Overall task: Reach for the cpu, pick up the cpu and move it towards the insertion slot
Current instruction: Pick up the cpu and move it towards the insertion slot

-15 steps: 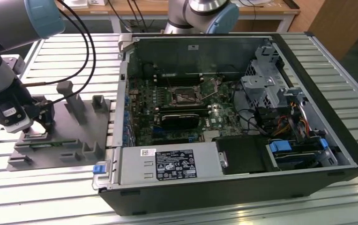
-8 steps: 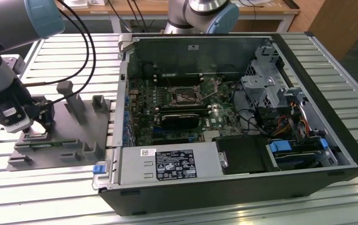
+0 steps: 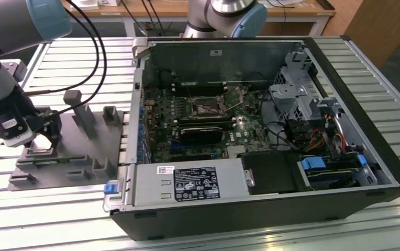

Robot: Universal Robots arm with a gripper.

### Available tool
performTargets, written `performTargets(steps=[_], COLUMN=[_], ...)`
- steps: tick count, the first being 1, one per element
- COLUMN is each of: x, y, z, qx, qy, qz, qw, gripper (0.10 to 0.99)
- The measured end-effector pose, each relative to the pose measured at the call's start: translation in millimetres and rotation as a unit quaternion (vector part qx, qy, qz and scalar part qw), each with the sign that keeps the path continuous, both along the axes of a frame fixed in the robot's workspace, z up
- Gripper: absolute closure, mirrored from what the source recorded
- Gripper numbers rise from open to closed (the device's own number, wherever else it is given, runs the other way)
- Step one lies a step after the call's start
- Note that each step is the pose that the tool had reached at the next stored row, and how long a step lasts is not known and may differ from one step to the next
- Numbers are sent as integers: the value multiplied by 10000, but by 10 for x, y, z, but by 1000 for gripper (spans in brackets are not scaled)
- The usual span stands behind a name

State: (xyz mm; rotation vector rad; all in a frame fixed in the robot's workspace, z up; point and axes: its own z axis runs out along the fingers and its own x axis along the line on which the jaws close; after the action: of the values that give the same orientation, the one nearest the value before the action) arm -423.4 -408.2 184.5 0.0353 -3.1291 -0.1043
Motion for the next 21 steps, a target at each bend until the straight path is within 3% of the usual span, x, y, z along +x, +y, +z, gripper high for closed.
performTargets(steps=[3,5,8,13,21], x=[-1,-2,-2,-2,-2], y=[-1,-1,-1,0,0], z=[1,2,0,89,168], qx=[-1,-3,-1,-1,-1], qy=[2,4,2,2,2], qz=[0,0,0,0,0], qw=[10000,10000,10000,10000,10000], gripper=[467,545,553,553,553])
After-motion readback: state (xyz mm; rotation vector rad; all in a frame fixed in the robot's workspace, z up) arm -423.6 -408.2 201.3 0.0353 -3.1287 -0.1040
